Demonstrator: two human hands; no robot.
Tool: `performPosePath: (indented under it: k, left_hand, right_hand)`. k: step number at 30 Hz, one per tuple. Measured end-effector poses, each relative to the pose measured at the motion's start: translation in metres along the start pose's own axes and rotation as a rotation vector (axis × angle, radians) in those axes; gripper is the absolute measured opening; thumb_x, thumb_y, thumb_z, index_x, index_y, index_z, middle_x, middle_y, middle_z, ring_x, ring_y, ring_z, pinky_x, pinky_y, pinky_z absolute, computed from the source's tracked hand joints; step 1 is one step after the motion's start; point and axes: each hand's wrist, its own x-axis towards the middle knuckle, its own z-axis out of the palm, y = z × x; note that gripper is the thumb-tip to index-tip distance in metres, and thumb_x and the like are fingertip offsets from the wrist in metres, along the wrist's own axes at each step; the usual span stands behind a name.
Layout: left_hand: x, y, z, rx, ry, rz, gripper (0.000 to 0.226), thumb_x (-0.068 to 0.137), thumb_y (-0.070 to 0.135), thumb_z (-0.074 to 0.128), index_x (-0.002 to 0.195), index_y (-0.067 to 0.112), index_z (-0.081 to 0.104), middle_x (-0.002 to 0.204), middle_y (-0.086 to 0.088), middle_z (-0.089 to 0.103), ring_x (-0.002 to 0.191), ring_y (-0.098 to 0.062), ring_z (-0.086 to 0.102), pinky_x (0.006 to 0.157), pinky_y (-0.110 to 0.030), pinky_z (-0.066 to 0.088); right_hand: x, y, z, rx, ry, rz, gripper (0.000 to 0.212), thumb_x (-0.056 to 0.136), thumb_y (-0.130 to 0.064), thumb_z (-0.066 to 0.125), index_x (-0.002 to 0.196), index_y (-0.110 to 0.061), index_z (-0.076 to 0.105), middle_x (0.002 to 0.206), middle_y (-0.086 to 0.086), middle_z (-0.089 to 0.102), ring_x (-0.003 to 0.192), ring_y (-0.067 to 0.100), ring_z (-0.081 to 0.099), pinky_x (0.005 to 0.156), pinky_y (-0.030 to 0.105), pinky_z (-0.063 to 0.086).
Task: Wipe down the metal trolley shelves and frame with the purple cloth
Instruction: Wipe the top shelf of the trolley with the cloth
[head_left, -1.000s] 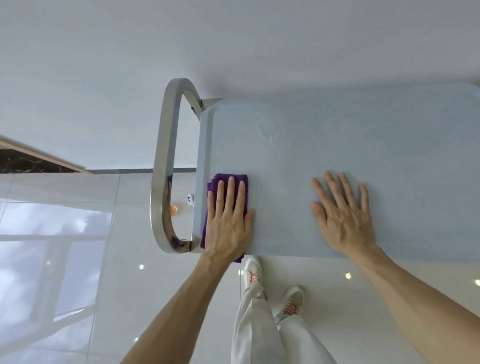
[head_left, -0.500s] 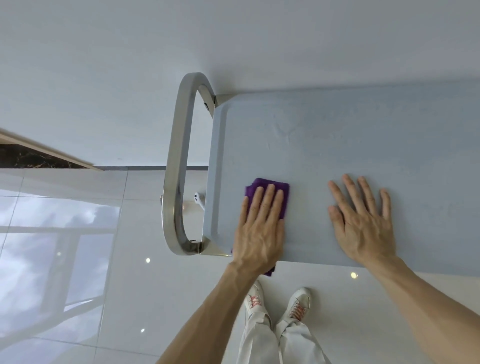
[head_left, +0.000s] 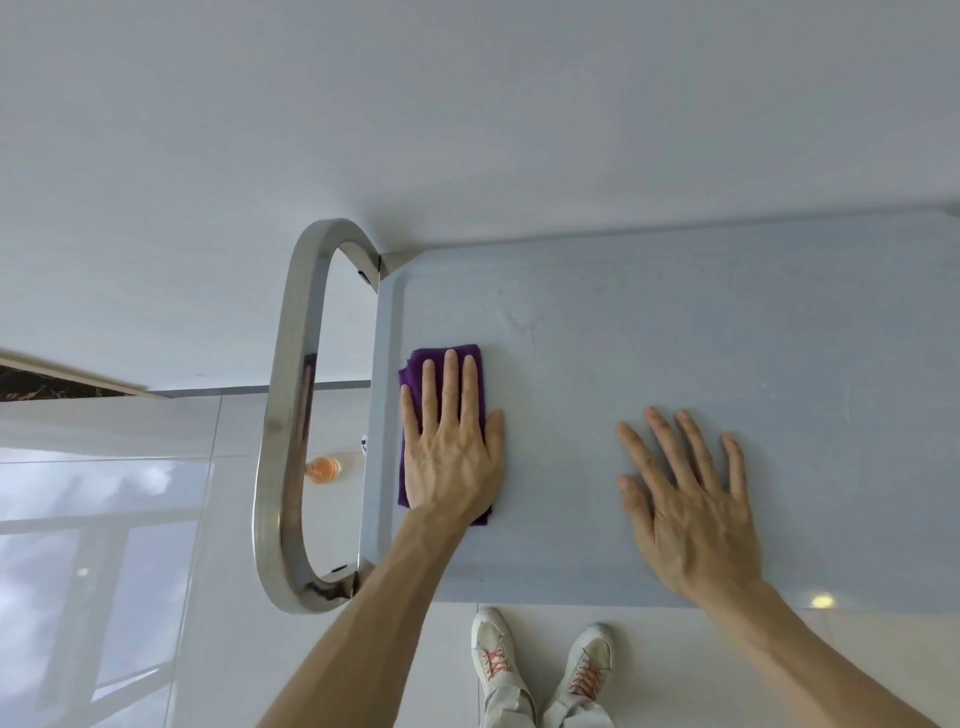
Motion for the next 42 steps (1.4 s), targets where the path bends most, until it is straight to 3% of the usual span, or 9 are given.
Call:
performPosePath:
  k: [3,8,11,14,18,21,29,34,42]
  left_hand:
    - [0.005,0.035,0.003,0.004,-0.006,0.088,0.062,0.102,0.041,0.025,0.156,0.014,0.012,0.164,-0.007,0.013,0.152,-0.025,0.002,0.122,-0.050,0.007]
    - [-0.044,0.069,0.012,-0.026,0.002,0.326,0.057,0.103,0.033,0.028,0.156,0.015,0.018,0.163,-0.005,0.016,0.151,-0.026,0.008,0.120,-0.051,0.018]
    - [-0.042,0.041,0.007,-0.050,0.000,0.292,0.055,0.103,0.032,0.025,0.156,0.016,0.020,0.163,-0.004,0.018,0.152,-0.022,0.008,0.120,-0.049,0.020]
    - [-0.020,0.008,-0.002,-0.035,0.032,0.175,0.055,0.102,0.033,0.024,0.154,0.015,0.026,0.161,-0.005,0.023,0.151,-0.022,0.013,0.120,-0.049,0.021]
    - [0.029,-0.023,-0.012,-0.025,0.048,-0.041,0.059,0.099,0.034,0.022,0.154,0.013,0.023,0.162,-0.008,0.021,0.151,-0.023,0.012,0.122,-0.048,0.012]
    - [0.067,-0.003,-0.010,-0.036,0.055,-0.120,0.060,0.100,0.034,0.028,0.156,0.015,0.016,0.164,-0.006,0.014,0.152,-0.024,0.005,0.123,-0.048,0.004]
    - [0.083,0.030,0.001,-0.020,0.050,-0.020,0.061,0.100,0.038,0.023,0.157,0.023,0.009,0.164,0.005,0.007,0.152,-0.016,-0.002,0.123,-0.044,0.003]
    - [0.084,0.027,0.006,-0.048,0.113,0.002,0.059,0.100,0.041,0.021,0.156,0.027,0.010,0.163,0.010,0.007,0.151,-0.013,0.000,0.123,-0.041,0.003]
    - [0.087,0.029,0.008,-0.018,0.139,0.014,0.061,0.098,0.041,0.021,0.157,0.026,0.011,0.163,0.009,0.008,0.152,-0.015,0.001,0.123,-0.042,0.005]
  right_hand:
    - [-0.001,0.000,0.000,-0.005,0.006,-0.002,0.055,0.101,-0.048,0.028,0.153,-0.032,0.029,0.162,-0.001,0.026,0.150,0.024,0.019,0.117,0.059,0.016]
    - [-0.002,0.000,0.000,0.018,0.029,-0.010,0.054,0.101,-0.048,0.033,0.152,-0.031,0.032,0.161,0.000,0.027,0.150,0.024,0.021,0.117,0.059,0.017]
    - [0.005,0.000,-0.002,0.040,0.055,-0.012,0.051,0.101,-0.046,0.035,0.147,-0.028,0.043,0.158,0.002,0.034,0.147,0.026,0.029,0.116,0.060,0.020]
    - [0.009,0.000,0.000,0.049,0.063,-0.007,0.051,0.100,-0.045,0.036,0.148,-0.028,0.042,0.158,0.003,0.033,0.147,0.027,0.030,0.115,0.061,0.020]
    - [0.005,0.000,0.001,0.057,0.055,-0.009,0.053,0.100,-0.046,0.035,0.151,-0.031,0.035,0.161,0.001,0.028,0.148,0.026,0.025,0.116,0.062,0.018]
    - [0.007,0.001,-0.001,0.063,0.047,-0.006,0.054,0.100,-0.047,0.035,0.152,-0.031,0.034,0.161,0.001,0.028,0.148,0.026,0.025,0.114,0.063,0.020]
    - [0.036,0.008,-0.007,0.130,0.088,-0.039,0.054,0.094,-0.050,0.044,0.142,-0.026,0.051,0.155,0.007,0.038,0.143,0.029,0.037,0.112,0.066,0.021]
    - [0.100,0.011,-0.008,0.070,0.069,-0.023,0.057,0.097,-0.053,0.035,0.147,-0.026,0.044,0.158,0.008,0.033,0.146,0.032,0.030,0.113,0.067,0.017]
    - [0.103,0.012,0.007,0.017,0.133,-0.038,0.058,0.098,-0.052,0.032,0.150,-0.026,0.039,0.159,0.007,0.031,0.148,0.029,0.025,0.114,0.067,0.015]
